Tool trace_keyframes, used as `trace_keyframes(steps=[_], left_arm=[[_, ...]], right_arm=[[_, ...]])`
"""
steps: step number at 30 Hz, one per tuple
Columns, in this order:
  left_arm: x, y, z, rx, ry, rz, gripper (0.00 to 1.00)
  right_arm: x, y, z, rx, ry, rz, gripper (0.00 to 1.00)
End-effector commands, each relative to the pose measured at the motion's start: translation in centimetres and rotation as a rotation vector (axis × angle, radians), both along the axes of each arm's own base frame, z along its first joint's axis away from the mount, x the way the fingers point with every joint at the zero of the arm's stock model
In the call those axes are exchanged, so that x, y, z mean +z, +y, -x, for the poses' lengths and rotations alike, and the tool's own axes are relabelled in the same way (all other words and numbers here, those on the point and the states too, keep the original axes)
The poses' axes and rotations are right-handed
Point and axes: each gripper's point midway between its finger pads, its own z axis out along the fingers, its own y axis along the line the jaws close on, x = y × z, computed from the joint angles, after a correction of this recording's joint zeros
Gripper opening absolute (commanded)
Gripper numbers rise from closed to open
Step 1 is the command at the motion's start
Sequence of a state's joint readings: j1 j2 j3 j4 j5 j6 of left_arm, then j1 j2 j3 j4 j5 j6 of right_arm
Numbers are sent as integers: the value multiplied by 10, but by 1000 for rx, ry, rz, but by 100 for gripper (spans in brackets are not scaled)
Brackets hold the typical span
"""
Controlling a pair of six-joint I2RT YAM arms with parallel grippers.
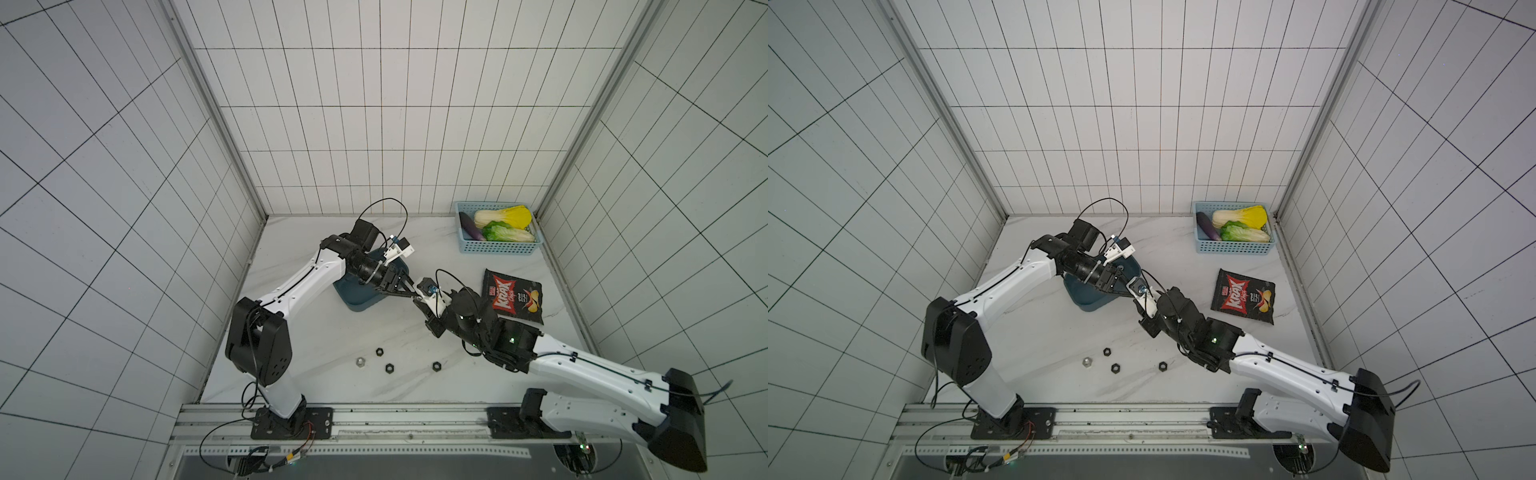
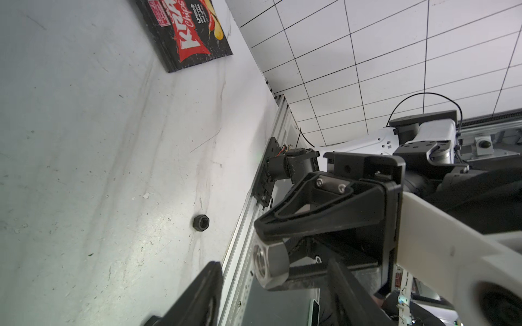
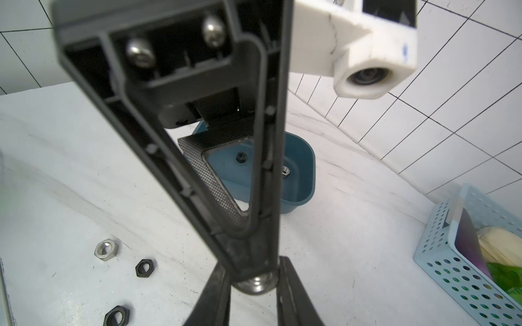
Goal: Put the nuts on the desktop into the storage box
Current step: Pick up the nut from the center of the board.
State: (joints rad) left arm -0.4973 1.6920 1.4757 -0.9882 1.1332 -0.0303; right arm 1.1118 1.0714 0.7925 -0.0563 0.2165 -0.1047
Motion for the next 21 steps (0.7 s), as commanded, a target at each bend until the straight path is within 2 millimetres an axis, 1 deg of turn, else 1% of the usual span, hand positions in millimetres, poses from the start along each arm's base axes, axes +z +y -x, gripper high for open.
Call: trace_keyframes(steps=[1, 6, 10, 16, 19, 21], left_arm=[[3, -5, -5, -2, -41, -5, 51], [4, -8, 1, -17, -48, -7, 39], [2, -11, 5, -29, -39, -8, 28], [-3, -12, 6, -30, -41, -26, 24], [-3, -11, 5, -27, -47, -29, 12], [-4, -11, 4, -26, -45, -34, 8]], right_arm=[[12, 5, 0, 15, -2, -36, 25], [10, 5, -3, -2, 5, -26, 24], [9, 4, -6, -24, 3, -20, 24], [11, 1, -9, -48, -1, -26, 24], [11, 1, -9, -49, -2, -26, 24], [12, 1, -9, -51, -4, -29, 25]])
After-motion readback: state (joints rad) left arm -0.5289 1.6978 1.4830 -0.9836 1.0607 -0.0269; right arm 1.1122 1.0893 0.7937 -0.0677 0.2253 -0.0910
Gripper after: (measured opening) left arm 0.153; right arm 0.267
